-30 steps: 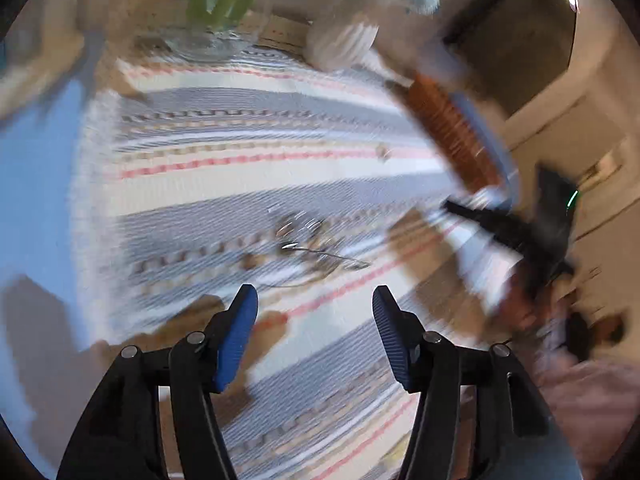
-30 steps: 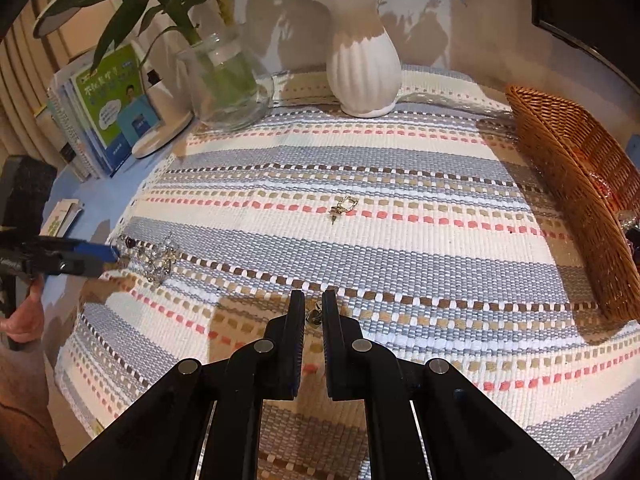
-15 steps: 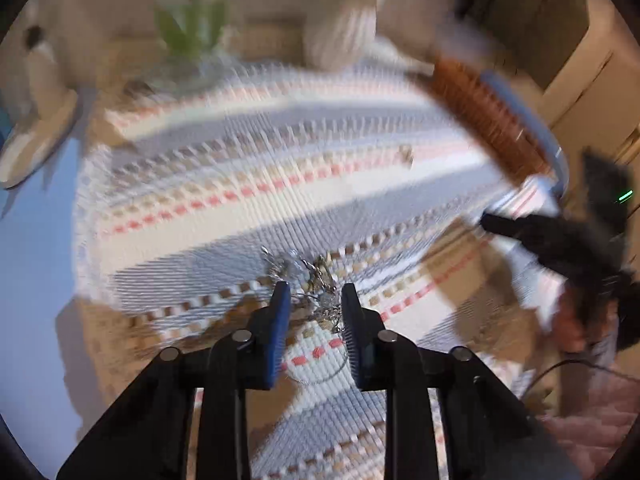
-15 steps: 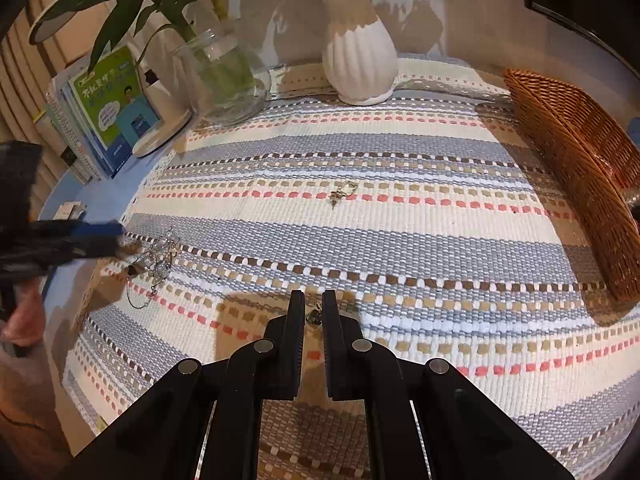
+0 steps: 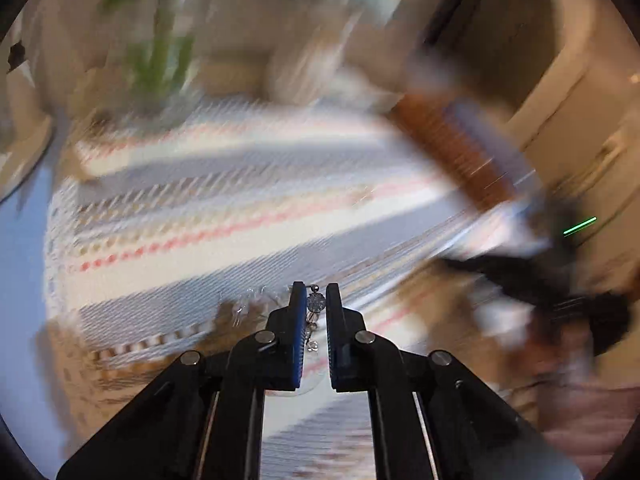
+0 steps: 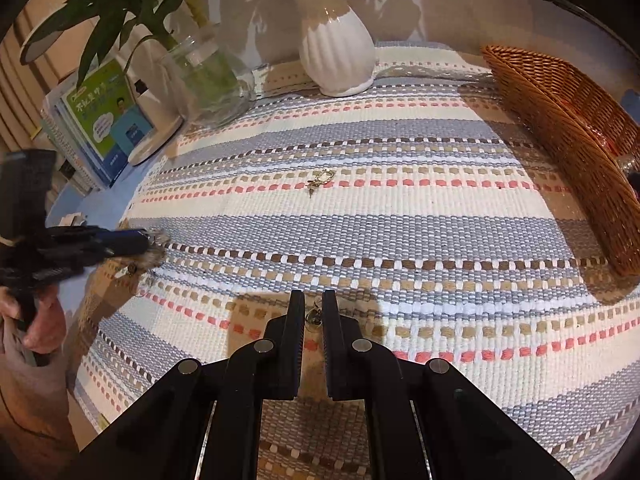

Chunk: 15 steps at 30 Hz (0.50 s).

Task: Organize jewelry
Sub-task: 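Lift the necklace off the cloth with the left tool while the right tool holds the charm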

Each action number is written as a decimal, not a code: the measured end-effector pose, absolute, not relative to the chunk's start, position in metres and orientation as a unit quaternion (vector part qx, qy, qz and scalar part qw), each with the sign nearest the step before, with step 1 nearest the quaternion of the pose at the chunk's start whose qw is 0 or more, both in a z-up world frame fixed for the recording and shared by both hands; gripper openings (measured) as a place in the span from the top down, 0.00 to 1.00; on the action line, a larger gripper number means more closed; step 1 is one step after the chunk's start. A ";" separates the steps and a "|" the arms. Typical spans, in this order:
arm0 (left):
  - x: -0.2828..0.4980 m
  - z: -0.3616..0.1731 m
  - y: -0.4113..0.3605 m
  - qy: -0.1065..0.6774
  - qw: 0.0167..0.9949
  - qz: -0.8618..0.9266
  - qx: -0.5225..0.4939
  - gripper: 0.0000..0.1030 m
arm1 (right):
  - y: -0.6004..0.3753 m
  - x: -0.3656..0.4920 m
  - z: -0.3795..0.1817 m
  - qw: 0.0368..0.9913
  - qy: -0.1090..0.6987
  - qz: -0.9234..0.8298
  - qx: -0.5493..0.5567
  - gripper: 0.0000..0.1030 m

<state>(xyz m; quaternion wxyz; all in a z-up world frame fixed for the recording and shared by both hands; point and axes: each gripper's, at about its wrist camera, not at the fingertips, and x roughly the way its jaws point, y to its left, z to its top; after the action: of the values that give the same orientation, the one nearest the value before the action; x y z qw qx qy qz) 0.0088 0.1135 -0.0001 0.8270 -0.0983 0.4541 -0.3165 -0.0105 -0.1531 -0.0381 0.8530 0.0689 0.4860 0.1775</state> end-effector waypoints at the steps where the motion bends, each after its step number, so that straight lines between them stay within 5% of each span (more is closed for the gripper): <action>1: 0.003 0.019 0.125 0.422 0.824 -0.352 -0.137 0.93 | -0.156 -0.012 -0.038 0.853 0.485 0.177 0.073 0.92; 8: 0.009 0.033 0.128 0.426 0.798 -0.390 -0.173 0.93 | -0.179 -0.017 -0.034 0.855 0.478 0.171 0.107 0.92; 13: 0.034 -0.028 0.106 0.543 0.770 -0.308 -0.130 0.93 | -0.189 -0.021 -0.033 0.857 0.479 0.154 0.108 0.92; 15: 0.031 -0.028 0.109 0.535 0.772 -0.316 -0.135 0.93 | -0.193 -0.023 -0.034 0.856 0.480 0.153 0.111 0.92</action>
<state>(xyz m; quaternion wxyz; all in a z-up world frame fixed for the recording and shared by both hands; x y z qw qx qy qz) 0.0309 0.1089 -0.0283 0.7721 -0.1353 0.5346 -0.3158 -0.0231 -0.1931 -0.0339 0.8564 0.1110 0.4803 0.1534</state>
